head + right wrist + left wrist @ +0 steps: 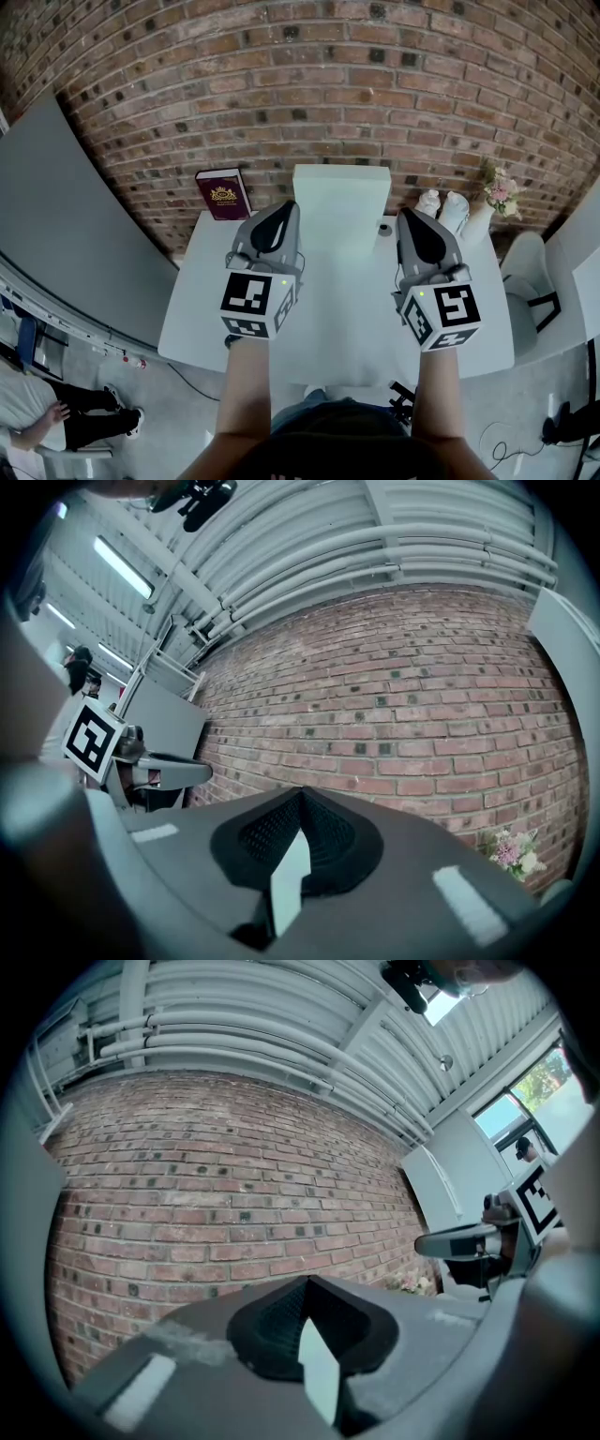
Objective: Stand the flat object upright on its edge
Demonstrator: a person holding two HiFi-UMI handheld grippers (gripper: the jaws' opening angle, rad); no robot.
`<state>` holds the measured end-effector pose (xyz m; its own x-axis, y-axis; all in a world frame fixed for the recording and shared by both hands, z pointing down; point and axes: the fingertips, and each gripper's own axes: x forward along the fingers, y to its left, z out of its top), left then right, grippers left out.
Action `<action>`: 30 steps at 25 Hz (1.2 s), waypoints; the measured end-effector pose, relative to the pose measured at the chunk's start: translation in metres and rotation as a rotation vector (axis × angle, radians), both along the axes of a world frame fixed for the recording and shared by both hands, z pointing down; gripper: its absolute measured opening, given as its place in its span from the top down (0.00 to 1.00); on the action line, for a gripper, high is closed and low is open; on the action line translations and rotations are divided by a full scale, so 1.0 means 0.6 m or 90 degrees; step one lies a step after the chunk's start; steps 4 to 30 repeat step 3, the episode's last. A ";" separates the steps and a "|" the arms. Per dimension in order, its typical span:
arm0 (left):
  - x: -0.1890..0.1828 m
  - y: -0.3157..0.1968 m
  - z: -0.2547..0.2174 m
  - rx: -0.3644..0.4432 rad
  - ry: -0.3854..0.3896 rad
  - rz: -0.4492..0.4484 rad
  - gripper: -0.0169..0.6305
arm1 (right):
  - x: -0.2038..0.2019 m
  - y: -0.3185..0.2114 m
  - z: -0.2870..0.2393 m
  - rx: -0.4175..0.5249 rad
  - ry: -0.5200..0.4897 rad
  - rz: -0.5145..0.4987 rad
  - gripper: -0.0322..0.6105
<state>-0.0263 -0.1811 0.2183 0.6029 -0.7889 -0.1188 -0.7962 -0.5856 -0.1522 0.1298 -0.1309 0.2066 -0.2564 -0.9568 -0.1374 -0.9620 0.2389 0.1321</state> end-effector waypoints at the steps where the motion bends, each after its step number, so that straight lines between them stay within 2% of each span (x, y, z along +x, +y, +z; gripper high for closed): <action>1: 0.000 0.000 -0.002 0.002 -0.001 -0.001 0.97 | 0.000 0.000 -0.001 0.000 0.000 0.000 0.95; 30: 0.002 0.000 -0.005 0.007 -0.003 -0.002 0.97 | 0.001 -0.001 -0.003 0.001 0.000 -0.001 0.95</action>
